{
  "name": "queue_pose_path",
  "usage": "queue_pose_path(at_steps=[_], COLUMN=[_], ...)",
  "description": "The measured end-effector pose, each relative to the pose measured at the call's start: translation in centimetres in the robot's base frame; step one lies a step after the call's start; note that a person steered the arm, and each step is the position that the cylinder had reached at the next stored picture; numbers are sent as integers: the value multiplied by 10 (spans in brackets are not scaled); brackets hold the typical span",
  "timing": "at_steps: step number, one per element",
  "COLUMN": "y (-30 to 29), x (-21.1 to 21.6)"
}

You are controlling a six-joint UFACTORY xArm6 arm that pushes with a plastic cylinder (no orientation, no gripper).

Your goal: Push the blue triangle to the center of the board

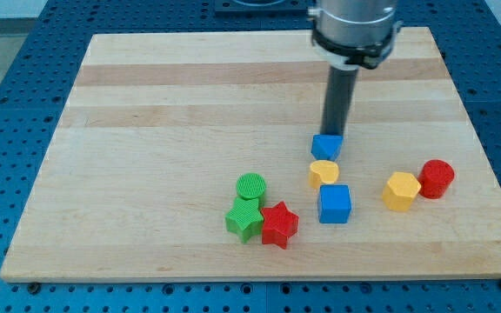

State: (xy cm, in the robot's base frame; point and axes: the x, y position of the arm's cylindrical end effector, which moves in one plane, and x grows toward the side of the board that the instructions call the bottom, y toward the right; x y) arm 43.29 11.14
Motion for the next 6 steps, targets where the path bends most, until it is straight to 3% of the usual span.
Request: queue_pose_path(at_steps=[1, 4, 6], y=[54, -91, -42], x=[28, 34, 11])
